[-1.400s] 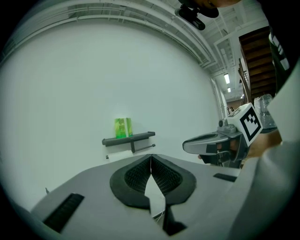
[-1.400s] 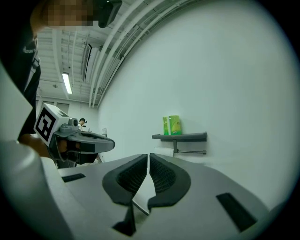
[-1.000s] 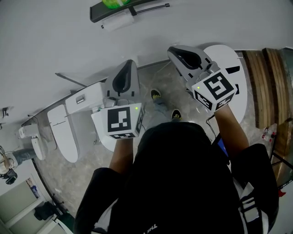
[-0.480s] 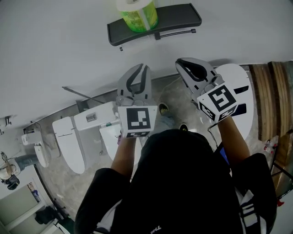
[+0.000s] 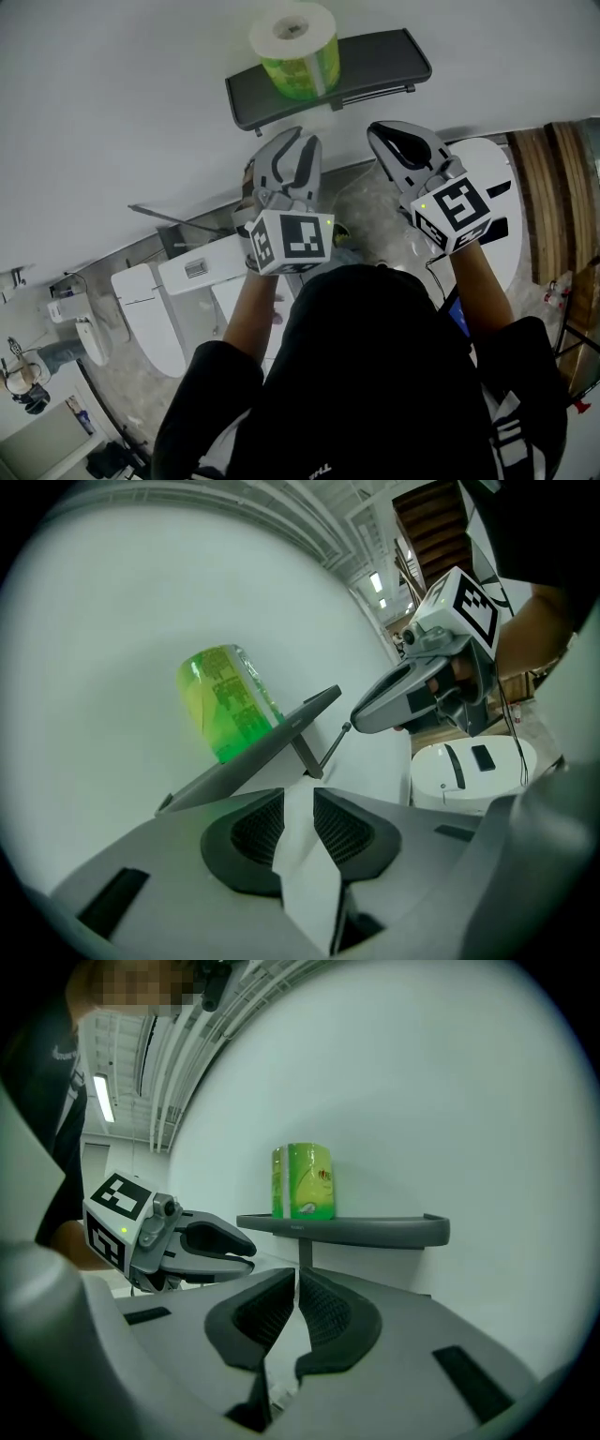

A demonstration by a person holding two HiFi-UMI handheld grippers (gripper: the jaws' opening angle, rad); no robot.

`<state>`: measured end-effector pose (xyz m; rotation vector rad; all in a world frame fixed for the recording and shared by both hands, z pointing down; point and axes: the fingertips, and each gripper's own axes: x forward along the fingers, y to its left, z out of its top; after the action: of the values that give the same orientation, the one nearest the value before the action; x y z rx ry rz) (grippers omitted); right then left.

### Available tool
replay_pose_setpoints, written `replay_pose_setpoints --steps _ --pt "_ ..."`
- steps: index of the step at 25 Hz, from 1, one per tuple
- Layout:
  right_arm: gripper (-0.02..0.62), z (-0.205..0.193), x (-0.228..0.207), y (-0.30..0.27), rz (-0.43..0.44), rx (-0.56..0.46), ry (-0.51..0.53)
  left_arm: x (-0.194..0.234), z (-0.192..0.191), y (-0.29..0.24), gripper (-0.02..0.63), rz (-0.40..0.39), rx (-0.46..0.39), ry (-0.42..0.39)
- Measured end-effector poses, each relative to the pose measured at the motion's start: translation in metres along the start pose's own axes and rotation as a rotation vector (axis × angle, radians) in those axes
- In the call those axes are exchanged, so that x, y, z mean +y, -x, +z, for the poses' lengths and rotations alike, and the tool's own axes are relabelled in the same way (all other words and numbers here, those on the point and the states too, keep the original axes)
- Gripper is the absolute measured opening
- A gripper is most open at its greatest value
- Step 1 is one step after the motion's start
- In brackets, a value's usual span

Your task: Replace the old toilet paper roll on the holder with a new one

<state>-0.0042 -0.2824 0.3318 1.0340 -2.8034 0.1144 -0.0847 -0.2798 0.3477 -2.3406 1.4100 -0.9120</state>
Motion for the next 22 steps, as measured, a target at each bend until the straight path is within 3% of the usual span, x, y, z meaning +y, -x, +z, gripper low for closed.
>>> replay_pose_setpoints --steps 4,7,12,22 --pt "0.028 -0.002 -0.005 -0.007 -0.024 0.011 0.003 0.0 -0.006 -0.009 0.134 -0.026 0.018 -0.12" --pt "0.028 -0.005 -0.007 -0.012 -0.04 0.024 0.011 -0.005 -0.016 -0.017 0.229 -0.04 0.059 -0.258" --pt "0.028 -0.012 -0.004 -0.021 -0.057 0.042 0.024 -0.007 -0.034 -0.03 0.275 -0.017 0.124 -0.445" --pt "0.028 -0.014 -0.001 -0.032 -0.053 0.072 0.056 -0.004 -0.039 -0.057 0.275 0.026 0.185 -0.543"
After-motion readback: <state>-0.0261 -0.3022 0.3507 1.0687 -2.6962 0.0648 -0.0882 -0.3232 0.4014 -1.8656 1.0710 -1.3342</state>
